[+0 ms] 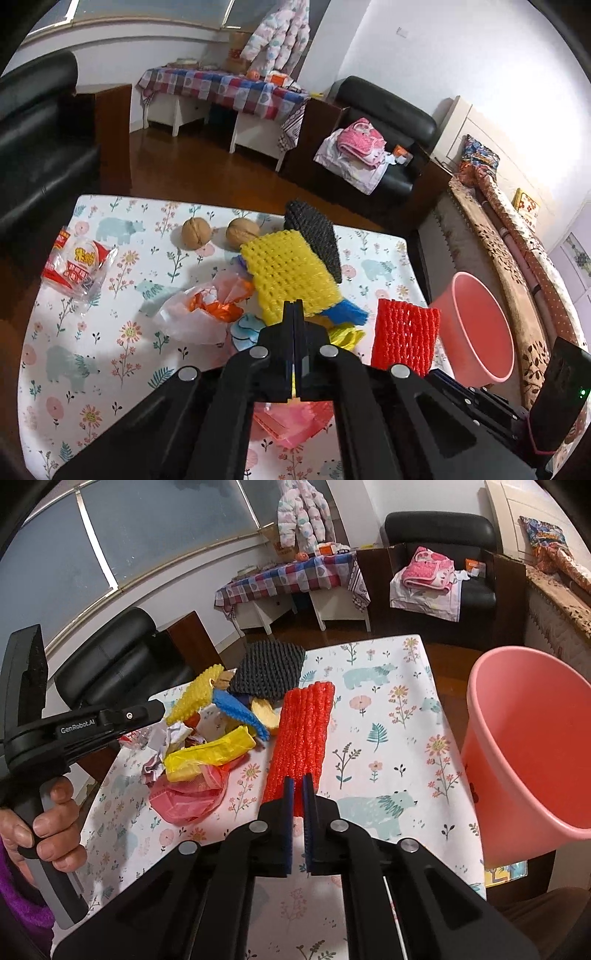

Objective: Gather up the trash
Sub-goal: 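Carry both foam nets to the pink bucket and open both tools to drop them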

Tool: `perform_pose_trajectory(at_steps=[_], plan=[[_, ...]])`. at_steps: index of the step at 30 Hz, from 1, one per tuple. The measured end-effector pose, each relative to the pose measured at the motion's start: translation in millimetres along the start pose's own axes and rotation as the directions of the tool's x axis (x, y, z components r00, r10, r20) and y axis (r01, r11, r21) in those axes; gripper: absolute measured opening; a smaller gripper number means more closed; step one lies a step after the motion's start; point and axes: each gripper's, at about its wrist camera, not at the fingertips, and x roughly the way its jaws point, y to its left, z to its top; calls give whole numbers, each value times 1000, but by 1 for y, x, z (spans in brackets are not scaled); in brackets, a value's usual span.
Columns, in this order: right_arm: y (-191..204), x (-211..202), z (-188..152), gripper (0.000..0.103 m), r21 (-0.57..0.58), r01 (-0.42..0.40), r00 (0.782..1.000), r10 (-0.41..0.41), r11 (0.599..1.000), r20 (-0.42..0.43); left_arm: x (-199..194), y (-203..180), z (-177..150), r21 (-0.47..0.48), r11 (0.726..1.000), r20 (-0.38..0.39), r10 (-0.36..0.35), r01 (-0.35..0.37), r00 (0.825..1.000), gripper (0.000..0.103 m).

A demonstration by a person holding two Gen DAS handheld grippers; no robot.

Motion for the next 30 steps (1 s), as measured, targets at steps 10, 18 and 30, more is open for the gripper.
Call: perform_pose_trajectory(at_steps=[10, 18, 30], plan=[[0, -16, 1, 5, -2, -6, 999, 6, 1000, 35, -15, -32, -6, 165, 983, 92, 64, -79, 994, 50], [-7, -18, 1, 5, 13, -18, 999, 18, 1000, 39, 17, -52, -16, 338, 913, 63, 219, -227, 974, 50], [-16, -13, 2, 5, 36, -33, 999, 32, 999, 27, 50, -70, -21, 472, 804, 120, 348, -361, 930, 15]])
